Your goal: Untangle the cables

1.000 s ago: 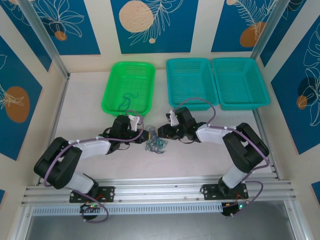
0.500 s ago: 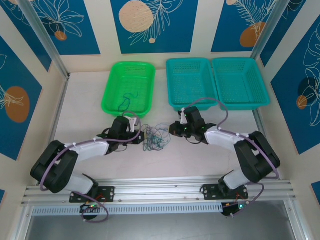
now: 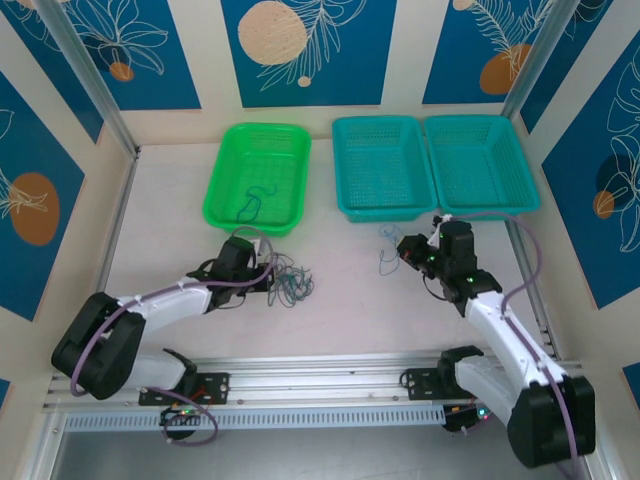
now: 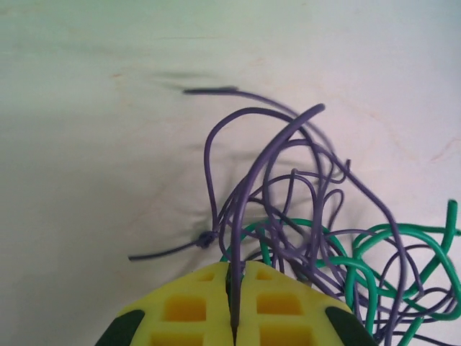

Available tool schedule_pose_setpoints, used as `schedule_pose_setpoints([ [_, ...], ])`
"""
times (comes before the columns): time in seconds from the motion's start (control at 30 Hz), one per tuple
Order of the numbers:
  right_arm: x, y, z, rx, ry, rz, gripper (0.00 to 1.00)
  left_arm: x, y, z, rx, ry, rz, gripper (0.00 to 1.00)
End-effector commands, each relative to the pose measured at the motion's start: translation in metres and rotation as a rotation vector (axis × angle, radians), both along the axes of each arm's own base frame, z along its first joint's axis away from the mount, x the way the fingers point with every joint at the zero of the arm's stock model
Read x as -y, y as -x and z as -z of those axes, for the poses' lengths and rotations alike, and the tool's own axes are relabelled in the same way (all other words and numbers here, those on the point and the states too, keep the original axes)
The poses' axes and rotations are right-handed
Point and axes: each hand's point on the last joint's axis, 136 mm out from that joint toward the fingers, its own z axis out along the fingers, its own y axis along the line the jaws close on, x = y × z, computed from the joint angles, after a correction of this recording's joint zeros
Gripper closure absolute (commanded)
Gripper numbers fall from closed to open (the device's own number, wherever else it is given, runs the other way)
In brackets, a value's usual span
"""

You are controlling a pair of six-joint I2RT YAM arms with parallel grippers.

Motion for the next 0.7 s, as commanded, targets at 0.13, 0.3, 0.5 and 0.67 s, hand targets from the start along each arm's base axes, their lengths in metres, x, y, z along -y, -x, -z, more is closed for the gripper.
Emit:
schedule_pose_setpoints([
  [0.13,-0.026,0.018,-0.049,0.085,-0.108,-0.154,1.00,-0.001,0.006,-0.024,0.063,0.040,0.037,0.64],
  [0.3,-0.061,0.028,-0.088,0.186,-0.085,-0.294,1.00,-0.002,0.007,-0.076,0.203,0.102,0.041,0.26],
  [0.5,-0.123,0.029,-0.136,0.332,0.023,-0.445,1.00,-0.012,0.023,-0.142,0.329,0.136,0.062,0.17],
  [0.67,-0.187,0.003,-0.167,0.433,0.130,-0.557,1.00,-0.018,0.039,-0.191,0.414,0.221,0.053,0.13],
])
